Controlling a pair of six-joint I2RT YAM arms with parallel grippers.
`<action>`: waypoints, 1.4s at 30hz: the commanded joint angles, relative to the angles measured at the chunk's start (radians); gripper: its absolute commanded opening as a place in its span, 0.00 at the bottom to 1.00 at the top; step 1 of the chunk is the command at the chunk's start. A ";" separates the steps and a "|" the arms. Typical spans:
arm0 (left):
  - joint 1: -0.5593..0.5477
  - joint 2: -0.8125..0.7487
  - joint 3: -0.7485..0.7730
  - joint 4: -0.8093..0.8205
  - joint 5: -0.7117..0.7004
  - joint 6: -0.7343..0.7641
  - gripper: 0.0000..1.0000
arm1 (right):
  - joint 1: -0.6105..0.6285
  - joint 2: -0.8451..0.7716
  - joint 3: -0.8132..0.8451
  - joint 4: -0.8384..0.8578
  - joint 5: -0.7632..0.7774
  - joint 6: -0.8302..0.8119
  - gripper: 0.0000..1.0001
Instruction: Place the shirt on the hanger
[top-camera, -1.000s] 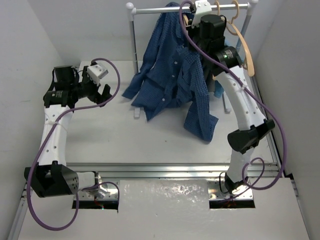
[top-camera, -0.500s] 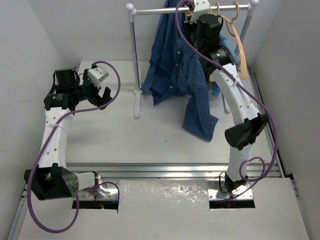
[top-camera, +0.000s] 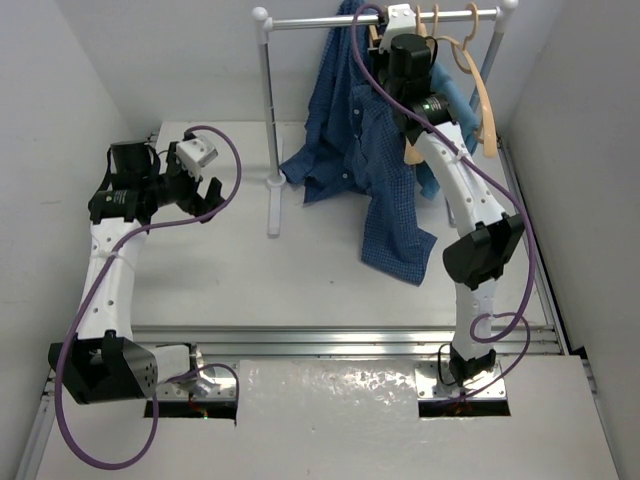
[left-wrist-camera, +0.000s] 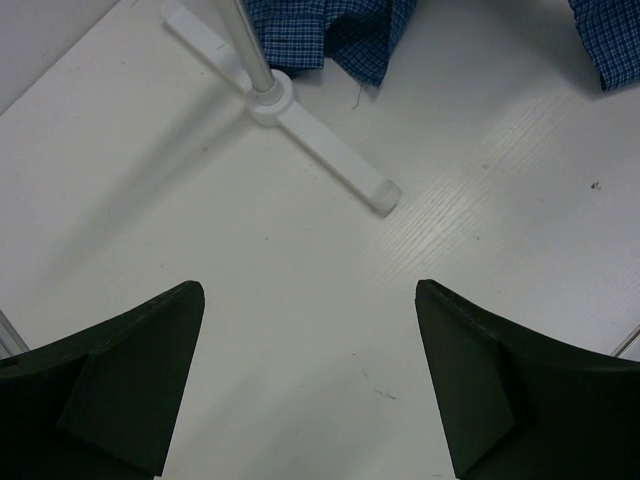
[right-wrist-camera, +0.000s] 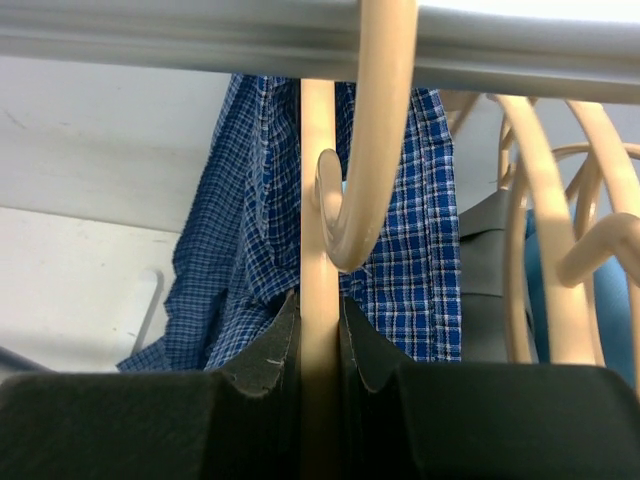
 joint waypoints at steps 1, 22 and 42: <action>0.000 -0.027 -0.002 0.017 0.025 -0.005 0.85 | -0.005 -0.003 0.015 0.006 -0.039 0.052 0.00; -0.002 -0.045 -0.030 0.011 0.019 0.004 0.85 | -0.042 0.107 0.105 0.052 -0.059 0.177 0.00; -0.002 -0.056 -0.071 0.030 0.042 -0.013 0.84 | -0.028 -0.161 -0.185 0.001 -0.214 0.096 0.39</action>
